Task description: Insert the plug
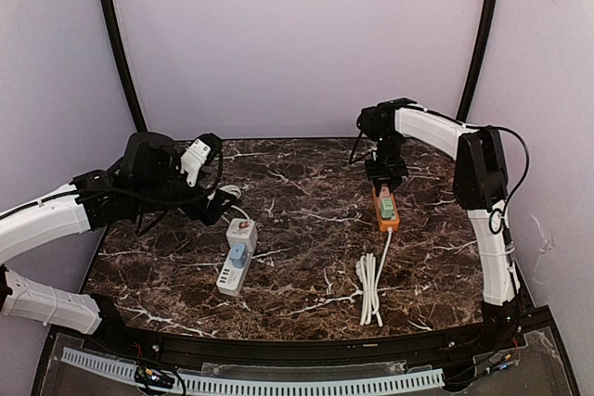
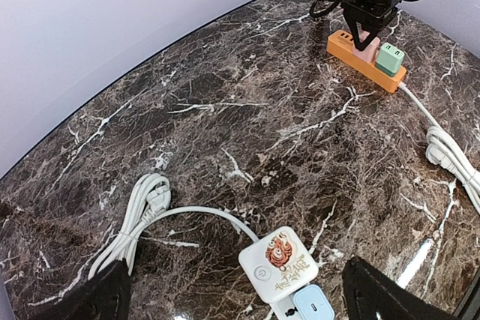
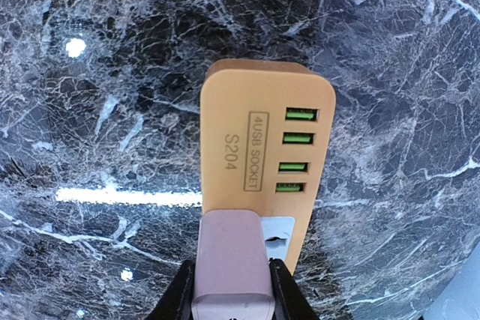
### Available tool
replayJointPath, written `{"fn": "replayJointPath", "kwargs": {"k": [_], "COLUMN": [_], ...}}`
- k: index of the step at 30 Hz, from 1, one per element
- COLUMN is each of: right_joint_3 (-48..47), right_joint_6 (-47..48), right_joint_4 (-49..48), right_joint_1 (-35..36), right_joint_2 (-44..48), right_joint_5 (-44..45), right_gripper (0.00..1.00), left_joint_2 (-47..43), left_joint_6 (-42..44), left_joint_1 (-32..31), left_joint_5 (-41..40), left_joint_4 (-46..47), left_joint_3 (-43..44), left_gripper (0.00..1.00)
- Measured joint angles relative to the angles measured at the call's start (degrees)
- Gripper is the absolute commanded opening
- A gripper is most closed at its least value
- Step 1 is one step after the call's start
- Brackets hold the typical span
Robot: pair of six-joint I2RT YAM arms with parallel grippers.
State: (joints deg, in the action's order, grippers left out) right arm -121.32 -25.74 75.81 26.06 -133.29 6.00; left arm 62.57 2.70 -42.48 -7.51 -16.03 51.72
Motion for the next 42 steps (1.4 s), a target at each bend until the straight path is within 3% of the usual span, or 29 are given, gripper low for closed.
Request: {"fn": "replayJointPath", "kwargs": {"k": [16,22,32,38,42], "right_joint_3": [0.9,0.8,1.3,-0.9,-2.8], "right_joint_6": [0.0,-0.3,-0.8,-0.7,-0.6], "right_joint_4": [-0.7,-0.6,-3.8,-3.6,-3.4], "right_joint_1": [0.2,0.2,0.1,0.1,0.1], "right_joint_2": [0.5,0.6,-0.7,-0.7,-0.1], "right_joint_5": [0.5,0.5,1.9,2.0,2.5], "right_gripper": [0.14,0.34,0.76,0.94,0.99], "left_joint_2": [0.8,0.8,0.4,0.4,0.5], "left_joint_6": [-0.6,-0.6,-0.4,-0.1,0.1], "left_joint_1": [0.0,0.0,0.0,0.0,0.0], "left_joint_5": [0.7,0.7,0.8,0.9,1.0], "left_joint_4": [0.1,0.1,0.0,0.0,0.1], "left_joint_3": [0.7,0.7,0.7,1.4,2.4], "left_gripper": [0.99,0.99,0.99,0.99,0.99]}}
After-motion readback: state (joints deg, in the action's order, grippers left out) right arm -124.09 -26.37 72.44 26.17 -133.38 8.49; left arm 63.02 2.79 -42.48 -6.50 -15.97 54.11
